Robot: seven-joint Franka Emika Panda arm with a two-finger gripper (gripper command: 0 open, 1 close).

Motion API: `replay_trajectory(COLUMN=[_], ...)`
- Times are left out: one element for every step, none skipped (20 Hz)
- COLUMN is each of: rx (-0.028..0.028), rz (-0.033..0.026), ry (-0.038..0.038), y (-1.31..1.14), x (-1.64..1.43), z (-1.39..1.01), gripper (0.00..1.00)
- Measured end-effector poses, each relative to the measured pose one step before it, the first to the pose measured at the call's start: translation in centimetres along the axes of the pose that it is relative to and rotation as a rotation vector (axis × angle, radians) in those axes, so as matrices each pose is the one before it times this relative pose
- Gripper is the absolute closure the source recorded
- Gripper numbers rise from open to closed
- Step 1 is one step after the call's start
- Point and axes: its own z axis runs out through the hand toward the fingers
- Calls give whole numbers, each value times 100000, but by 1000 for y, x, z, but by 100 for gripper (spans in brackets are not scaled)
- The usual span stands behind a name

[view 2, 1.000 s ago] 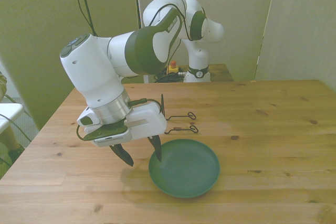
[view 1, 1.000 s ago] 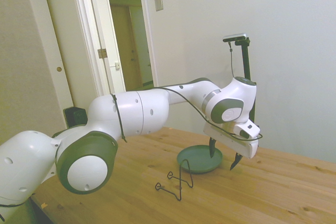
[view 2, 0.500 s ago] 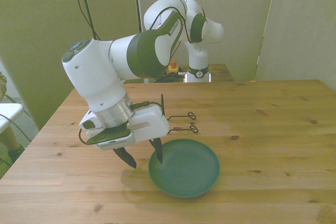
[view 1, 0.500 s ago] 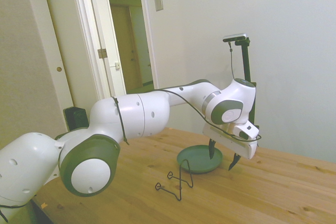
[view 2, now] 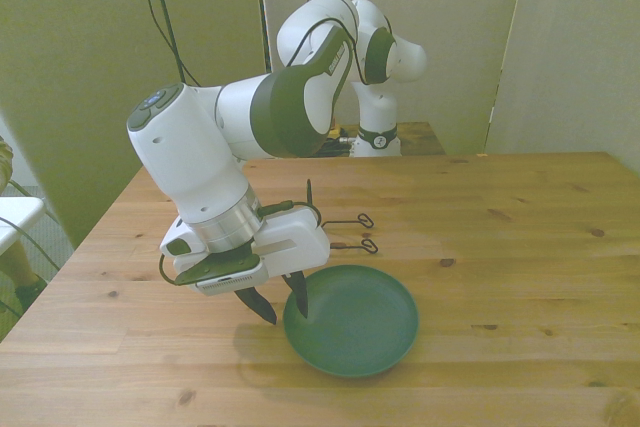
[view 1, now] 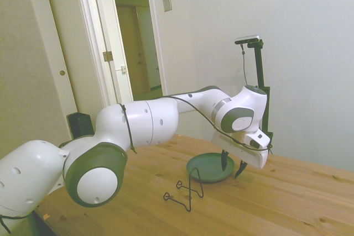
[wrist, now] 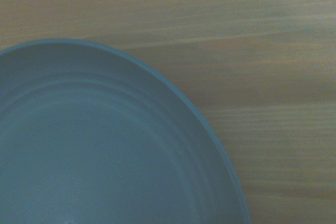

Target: Load the plate

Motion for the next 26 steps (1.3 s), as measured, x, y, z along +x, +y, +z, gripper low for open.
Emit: replay_trajectory(rx=[-2,-12,-5,-4,-10,-10,-9,1,34,84,133,64,7,6,16,14,6,16,41,150,323,425,554,660,748,943], rz=[-152,-112,-126,-127,-58,-48,-65,-94,-96,-104,-121,-76,-5,-4,-10,-13,0,7,-16,-4,36,-10,-25,-73,-110,-154], ry=[-107,-136,-129,-83,-44,-16,-6,20,95,193,282,179,20,5,36,40,9,30,96,260,489,615,740,954,1146,1192], y=[-39,-20,-15,-15,1,2,0,-4,-18,-39,-54,-36,-3,-1,-5,-6,0,6,-4,-1,-8,-42,-47,-87,-105,-145], x=[22,13,1,-2,6,9,14,18,18,3,-6,-5,0,0,0,0,1,6,4,20,32,-2,-20,-30,-50,-100], z=[129,117,90,60,40,27,33,29,-2,-85,-145,-90,-10,-2,-20,-20,-4,-14,-49,-108,-202,-345,-470,-576,-714,-893], gripper=[100,100,100,100,100,100,100,100,100,100,100,100,100,100,100,100,100,100,100,100,100,100,100,100,100,100])
